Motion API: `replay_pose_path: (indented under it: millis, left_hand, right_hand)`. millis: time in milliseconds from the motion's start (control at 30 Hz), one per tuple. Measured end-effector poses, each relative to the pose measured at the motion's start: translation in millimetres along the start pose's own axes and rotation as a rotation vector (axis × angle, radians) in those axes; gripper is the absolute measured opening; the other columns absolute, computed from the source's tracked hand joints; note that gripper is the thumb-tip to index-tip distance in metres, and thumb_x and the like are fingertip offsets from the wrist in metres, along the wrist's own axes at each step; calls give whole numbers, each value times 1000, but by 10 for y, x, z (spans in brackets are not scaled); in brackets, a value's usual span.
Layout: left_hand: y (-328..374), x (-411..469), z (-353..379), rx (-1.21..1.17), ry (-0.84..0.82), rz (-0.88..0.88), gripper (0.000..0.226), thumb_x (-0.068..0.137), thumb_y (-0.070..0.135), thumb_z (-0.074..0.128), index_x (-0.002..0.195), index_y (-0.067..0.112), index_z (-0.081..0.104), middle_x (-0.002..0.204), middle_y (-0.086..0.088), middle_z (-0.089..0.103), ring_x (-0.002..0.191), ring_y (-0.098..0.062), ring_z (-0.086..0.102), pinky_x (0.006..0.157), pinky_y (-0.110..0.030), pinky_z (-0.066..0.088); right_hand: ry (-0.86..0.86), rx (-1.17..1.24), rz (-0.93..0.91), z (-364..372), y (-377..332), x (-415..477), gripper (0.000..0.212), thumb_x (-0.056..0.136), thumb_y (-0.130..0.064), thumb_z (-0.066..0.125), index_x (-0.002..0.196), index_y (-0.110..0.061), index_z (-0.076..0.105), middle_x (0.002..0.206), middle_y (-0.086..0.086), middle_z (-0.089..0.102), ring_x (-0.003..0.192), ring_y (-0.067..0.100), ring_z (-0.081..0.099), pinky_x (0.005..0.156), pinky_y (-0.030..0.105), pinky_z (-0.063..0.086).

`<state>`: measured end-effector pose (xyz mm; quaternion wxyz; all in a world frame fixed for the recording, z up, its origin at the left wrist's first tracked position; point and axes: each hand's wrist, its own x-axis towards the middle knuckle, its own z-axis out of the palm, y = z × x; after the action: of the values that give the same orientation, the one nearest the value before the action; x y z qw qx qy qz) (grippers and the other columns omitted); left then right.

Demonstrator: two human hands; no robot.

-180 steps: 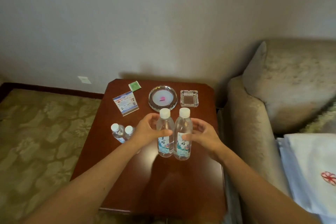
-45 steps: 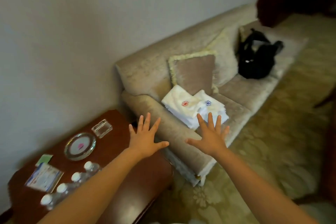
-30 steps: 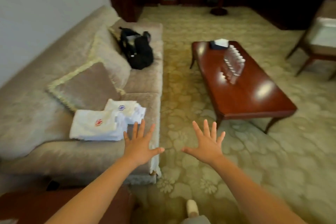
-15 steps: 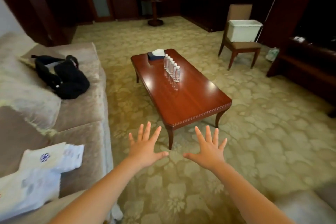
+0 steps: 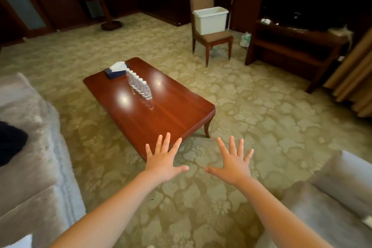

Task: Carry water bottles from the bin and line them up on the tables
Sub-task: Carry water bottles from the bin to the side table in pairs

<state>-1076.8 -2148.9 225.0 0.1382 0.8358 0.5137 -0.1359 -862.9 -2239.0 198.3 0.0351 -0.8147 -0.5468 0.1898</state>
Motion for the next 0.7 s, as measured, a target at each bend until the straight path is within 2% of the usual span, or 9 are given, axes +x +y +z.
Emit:
replay_pose_path:
  millis: [200, 433, 700]
  left_hand:
    - [-215, 903, -311, 66, 16, 173, 98, 80, 81, 42, 152, 44, -14, 159, 0, -32, 145, -26, -30, 116, -63, -10]
    - [-444, 1932, -855, 110, 53, 329, 98, 82, 79, 43, 152, 42, -14, 160, -3, -29, 146, -28, -29, 116, -64, -6]
    - [-67, 2888, -1156, 102, 31, 448, 98, 82, 79, 44, 152, 42, -14, 160, -3, -30, 146, -28, -29, 116, -64, -8]
  right_hand:
    - [58, 51, 172, -91, -176, 605, 113, 73, -84, 52, 156, -40, -11, 163, 9, -24, 143, 40, -35, 110, 68, -20]
    - [116, 45, 288, -371, -544, 1309, 112, 75, -82, 53, 155, -40, -14, 163, 8, -27, 142, 39, -37, 112, 68, -18]
    - [119, 39, 388, -664, -261, 2039, 111, 75, -82, 53, 156, -41, -12, 163, 9, -25, 143, 39, -36, 110, 68, -20]
